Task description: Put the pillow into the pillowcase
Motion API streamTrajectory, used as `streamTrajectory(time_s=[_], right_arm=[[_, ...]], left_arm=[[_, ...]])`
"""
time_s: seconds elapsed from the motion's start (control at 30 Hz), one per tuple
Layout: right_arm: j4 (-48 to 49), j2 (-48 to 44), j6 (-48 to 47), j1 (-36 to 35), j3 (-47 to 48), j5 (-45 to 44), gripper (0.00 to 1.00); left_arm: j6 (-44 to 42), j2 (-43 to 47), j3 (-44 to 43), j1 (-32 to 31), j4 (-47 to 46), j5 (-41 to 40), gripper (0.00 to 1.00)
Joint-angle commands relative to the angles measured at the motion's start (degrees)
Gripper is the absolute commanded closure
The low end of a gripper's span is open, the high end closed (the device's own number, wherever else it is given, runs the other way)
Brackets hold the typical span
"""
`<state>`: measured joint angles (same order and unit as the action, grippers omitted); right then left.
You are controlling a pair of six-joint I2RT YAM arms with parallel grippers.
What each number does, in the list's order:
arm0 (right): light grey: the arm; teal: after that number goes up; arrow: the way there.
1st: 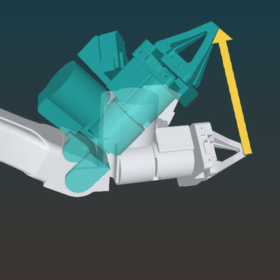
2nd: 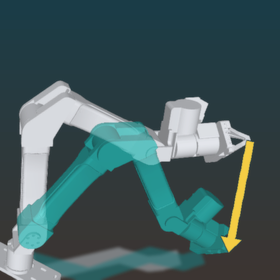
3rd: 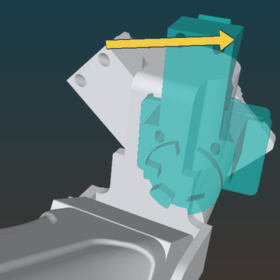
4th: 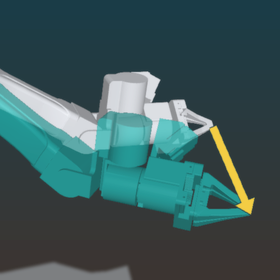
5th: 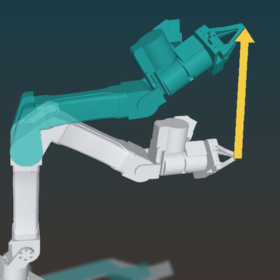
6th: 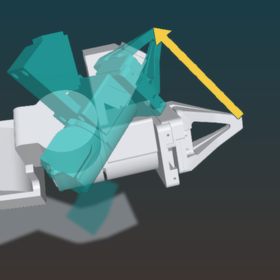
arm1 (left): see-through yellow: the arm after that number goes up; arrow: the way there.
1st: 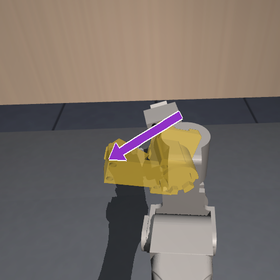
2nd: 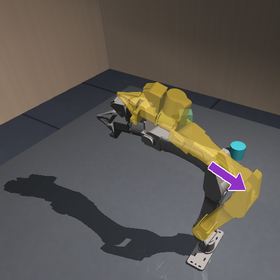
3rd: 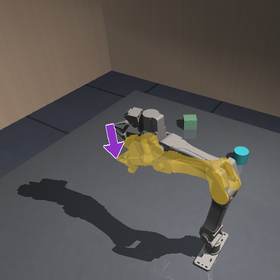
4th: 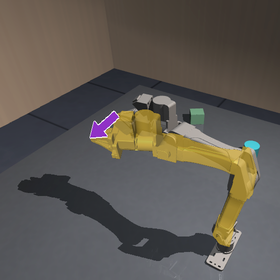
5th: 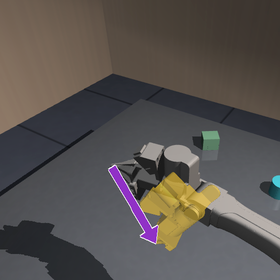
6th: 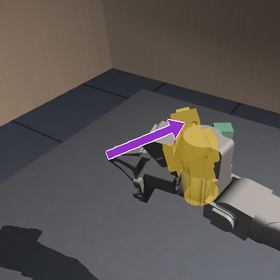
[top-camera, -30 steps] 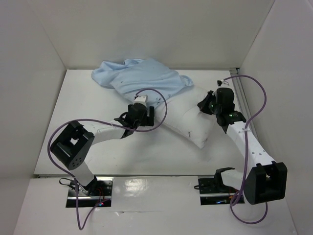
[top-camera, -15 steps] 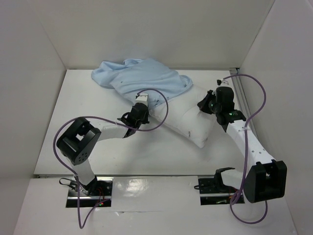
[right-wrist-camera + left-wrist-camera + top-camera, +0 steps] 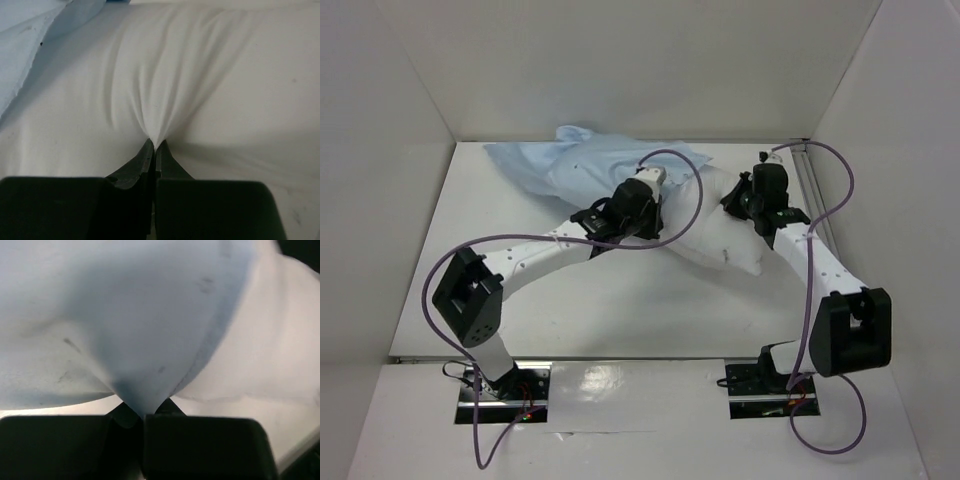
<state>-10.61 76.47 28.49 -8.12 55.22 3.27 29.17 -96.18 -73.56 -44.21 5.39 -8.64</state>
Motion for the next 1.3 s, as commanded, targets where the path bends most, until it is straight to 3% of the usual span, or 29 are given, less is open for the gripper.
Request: streamTrajectory(time_s=[0.0,0.2,0.23,0.3,0.37,0.43,0.53,0.7,1.0,1.13,1.27], right_arm=[[4.20,2.02,3.15,-3.31,4.10,5.26,1.00],[-0.28,-1.94,2.10,-3.31,6.73,5.08,1.00],[-3.51,-2.54,0.88,-3.31,7.52,5.08,0.88],[-7.47,-3.33,-0.80,-3.31,9.99,3.52,0.44],[-13.54,-6.84,-2.20,-3.31,10.52,-0.69,0.09],[-17.75,-12.53,-2.73,-3.31,10.52,-8.86,0.01],[-22.33,-17.21,-3.26,-3.31,11.05,-18.17,0.01],[-33.32,-22.32,-3.27,-2.78,12.27,-24.09,0.01],[-49.92,-30.93,1.39,-2.78,16.66,-17.51,0.00],[-52.05,-31.64,2.45,-2.78,16.06,-17.51,0.00],[-47.15,-32.26,1.83,-2.78,10.19,-13.66,0.01]], left_arm=[[3.27,0.90,-10.70,-4.66,2.86,14.96,1.00],[-1.56,1.71,-24.85,-2.90,11.03,11.91,1.00],[-2.88,0.57,-29.23,-2.29,12.61,11.29,1.00],[-3.41,-1.72,-32.77,-1.41,16.92,10.59,1.00],[-3.42,-3.04,-34.37,0.87,17.99,11.19,1.00],[-2.02,-2.52,-33.15,2.01,17.99,12.24,1.00],[-2.01,-1.82,-32.09,2.81,17.99,12.25,1.00],[-1.40,-1.82,-34.10,3.34,20.36,11.63,1.00],[-1.39,-4.97,-40.16,3.34,24.75,8.73,1.00],[-1.39,-5.60,-41.40,3.34,26.08,8.73,1.00],[-1.39,-5.60,-41.40,3.34,26.08,8.20,1.00]])
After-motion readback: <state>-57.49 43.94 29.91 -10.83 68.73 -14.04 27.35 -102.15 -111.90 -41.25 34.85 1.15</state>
